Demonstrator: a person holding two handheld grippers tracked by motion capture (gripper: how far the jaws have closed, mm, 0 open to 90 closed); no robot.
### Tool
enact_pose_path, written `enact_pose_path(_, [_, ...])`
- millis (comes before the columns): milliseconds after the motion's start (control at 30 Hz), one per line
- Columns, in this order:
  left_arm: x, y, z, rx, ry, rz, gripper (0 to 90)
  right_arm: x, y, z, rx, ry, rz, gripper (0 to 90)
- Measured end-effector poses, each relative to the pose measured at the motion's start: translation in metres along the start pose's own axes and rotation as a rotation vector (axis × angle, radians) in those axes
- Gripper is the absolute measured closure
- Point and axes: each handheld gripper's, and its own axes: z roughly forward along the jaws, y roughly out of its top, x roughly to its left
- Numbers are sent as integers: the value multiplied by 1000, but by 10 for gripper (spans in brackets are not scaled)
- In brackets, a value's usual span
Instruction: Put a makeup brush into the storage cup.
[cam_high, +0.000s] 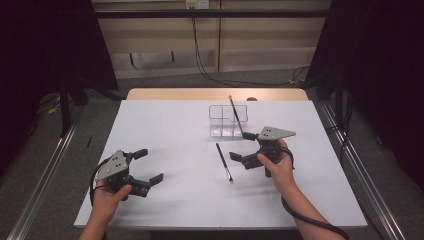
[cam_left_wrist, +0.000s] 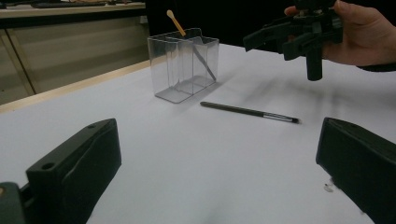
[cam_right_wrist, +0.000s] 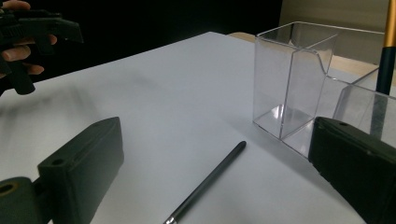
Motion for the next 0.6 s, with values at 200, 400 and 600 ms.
enact_pose_path(200, [0,0,0,0,-1,0,0,-1,4,3,38,1,6,29])
enact_pose_path(400, [0,0,0,0,-1,-1,0,-2,7,7,77,4,19,24])
enact_pose_path(600, [0,0,0,1,1,0,0,-2,9,12,140,2,20,24])
